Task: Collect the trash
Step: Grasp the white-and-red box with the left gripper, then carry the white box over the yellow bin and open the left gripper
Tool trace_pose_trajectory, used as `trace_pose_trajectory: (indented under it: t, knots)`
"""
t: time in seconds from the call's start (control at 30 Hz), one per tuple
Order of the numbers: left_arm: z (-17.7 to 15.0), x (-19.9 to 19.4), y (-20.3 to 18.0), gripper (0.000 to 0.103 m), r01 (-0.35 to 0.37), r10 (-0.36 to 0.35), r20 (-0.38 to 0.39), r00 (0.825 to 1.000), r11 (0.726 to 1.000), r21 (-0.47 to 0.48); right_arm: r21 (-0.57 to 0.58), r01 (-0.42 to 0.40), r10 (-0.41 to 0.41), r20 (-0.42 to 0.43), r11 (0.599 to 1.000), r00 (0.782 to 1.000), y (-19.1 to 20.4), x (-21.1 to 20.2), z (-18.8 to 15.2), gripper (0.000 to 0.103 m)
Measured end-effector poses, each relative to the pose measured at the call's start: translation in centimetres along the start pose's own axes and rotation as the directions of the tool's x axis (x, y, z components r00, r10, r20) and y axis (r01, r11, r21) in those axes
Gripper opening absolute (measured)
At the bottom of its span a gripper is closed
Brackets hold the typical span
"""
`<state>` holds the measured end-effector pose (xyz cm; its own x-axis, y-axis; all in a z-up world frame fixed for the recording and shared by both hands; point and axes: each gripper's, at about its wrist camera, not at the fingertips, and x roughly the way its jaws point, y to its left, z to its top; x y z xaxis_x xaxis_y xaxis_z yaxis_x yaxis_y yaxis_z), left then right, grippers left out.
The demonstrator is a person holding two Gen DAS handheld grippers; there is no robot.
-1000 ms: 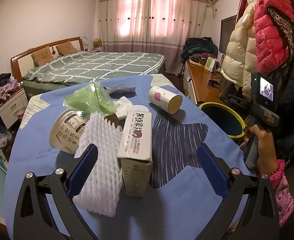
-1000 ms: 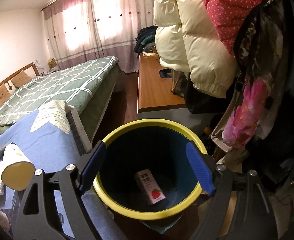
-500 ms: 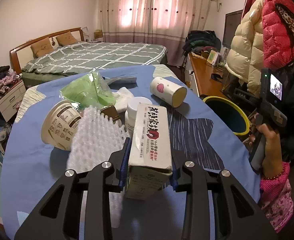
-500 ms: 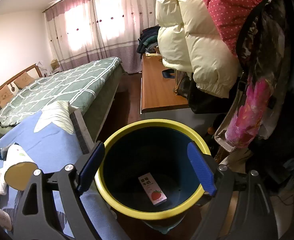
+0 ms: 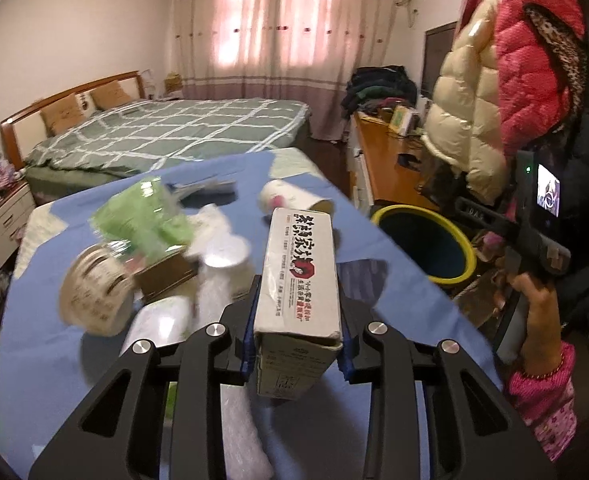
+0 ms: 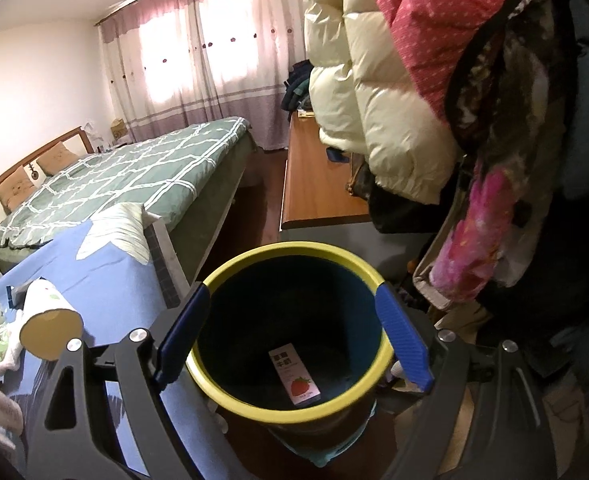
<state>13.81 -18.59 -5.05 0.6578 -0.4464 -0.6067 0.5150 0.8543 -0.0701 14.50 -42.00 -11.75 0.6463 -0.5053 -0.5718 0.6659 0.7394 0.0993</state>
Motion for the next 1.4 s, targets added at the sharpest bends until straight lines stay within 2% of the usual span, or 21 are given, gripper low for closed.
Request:
trace_pose_trajectory:
  t: [0.3,0.53,0.93,1.17,1.4]
  knots:
    - [2.7,4.8,-6.3,0.031,0.12,-0.118,-0.036,0.992,0.991,0.058,0.013,0.007,-0.007,0.017,1.0,1.0,-3.7,-1.8,-0.5,0.08]
    - [5.0,9.0,-11.3,0.031,0.181,-0.175,-0.068,0.982,0.98,0.085,0.031,0.021,-0.022,0.033,0.999,0.999,-7.0,-3.0,-0.8,0.08]
    - [8.8,15.4,-18.6,0.031,0.227,-0.218,-0.079,0.973,0.965,0.129,0.06,0.04,-0.041,0.002,0.997,0.999,-10.2,-2.5,-2.5,0.08]
    - [9.1,19.4,-21.8,0.031,0.234,-0.217,-0.114,0.97,0.958,0.164,0.094,0.055,-0.053,-0.019,0.994,0.998,-11.7,-1.8,-2.9,0.08]
    - [8.9,22.4,-22.9,0.031,0.222,-0.198,-0.148,0.969,0.96,0.17,0.109,0.061,-0.056,-0.047,0.992,0.997,-12.5,-0.9,-3.3,0.08]
